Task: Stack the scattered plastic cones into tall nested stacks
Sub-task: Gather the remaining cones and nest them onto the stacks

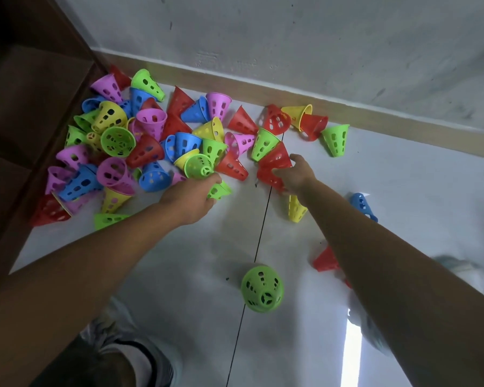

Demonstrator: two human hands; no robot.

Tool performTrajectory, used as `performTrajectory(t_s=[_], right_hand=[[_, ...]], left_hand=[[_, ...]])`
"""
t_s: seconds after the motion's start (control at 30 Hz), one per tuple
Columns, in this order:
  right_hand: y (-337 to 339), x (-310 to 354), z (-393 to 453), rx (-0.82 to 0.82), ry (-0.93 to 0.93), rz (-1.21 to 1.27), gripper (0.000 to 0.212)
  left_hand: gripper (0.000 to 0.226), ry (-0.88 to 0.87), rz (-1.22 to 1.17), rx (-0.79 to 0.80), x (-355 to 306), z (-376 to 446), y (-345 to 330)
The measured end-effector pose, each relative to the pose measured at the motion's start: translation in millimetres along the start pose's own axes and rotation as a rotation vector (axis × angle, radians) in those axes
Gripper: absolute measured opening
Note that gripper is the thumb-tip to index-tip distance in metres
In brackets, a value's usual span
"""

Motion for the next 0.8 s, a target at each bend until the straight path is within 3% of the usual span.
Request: performTrajectory(t_s=[0.23,0.33,0.47,0.8], right_hand=[[-12,-8,5,-0.094,-0.015,-0.059,0.029],[-15,-15,5,-0.119,-0.007,-0.034,0.023],[-13,-21,2,-0.184,0.062,-0.053,0.012],[4,-29,-22,-0.169,0.117,-0.068,0.019]], left_hand=[[0.025,-0.022,0.253,0.076,-5,-3,-3],[0.019,-0.048,0.341,0.119,3,-7,-8],[0.014,-0.054,0.265,0.15,12,-11,-7],[0.02,-0.041,0.006,0.03,-11,-22,18]])
Point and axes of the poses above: each hand's wrist, its own z-axis towards the middle knuckle, its own y-axis out of the back of the hand, x = y × z, the point moved 1 cm from there along z, towards the middle knuckle, and after that the axes turned 5 degrees about -y, right-handed, at the moved point
